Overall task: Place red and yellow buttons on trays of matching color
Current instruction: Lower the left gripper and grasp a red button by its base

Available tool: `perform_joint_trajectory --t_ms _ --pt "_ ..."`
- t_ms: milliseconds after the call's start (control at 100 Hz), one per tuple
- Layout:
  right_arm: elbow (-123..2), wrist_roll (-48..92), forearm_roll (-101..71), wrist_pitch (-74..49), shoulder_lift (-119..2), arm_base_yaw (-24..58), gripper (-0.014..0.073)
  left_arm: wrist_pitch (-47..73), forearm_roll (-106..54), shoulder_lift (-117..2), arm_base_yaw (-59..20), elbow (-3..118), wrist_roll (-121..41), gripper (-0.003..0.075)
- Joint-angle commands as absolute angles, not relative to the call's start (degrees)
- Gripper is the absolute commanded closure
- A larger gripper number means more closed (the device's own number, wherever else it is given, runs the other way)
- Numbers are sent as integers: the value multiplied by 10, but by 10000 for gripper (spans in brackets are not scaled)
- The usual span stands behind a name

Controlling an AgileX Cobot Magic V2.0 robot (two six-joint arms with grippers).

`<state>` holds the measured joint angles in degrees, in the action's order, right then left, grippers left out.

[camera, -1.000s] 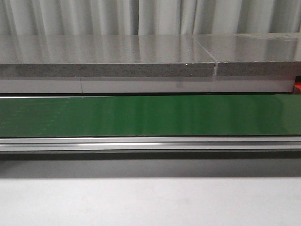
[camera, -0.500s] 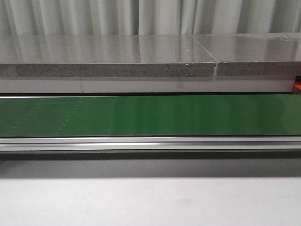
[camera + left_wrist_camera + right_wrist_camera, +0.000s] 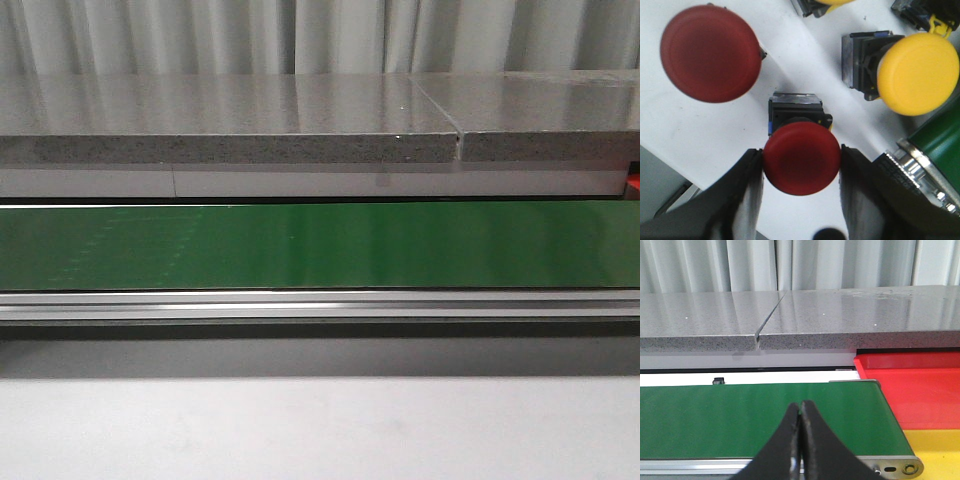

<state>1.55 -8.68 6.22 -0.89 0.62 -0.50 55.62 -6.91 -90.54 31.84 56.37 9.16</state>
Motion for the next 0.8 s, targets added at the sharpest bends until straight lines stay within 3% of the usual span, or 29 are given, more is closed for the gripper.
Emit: perform_joint_trajectory --t_ms 0,320,540,790 --pt "7 -86 63 39 12 -3 659 569 -69 -873 320 581 78 512" --pt "7 -86 63 39 12 -3 659 599 -59 -788 320 587 51 512" --pt "7 -86 63 39 12 -3 659 678 -64 -770 315 671 24 512" --pt "7 -86 63 39 12 -3 659 696 -60 -778 226 759 24 512"
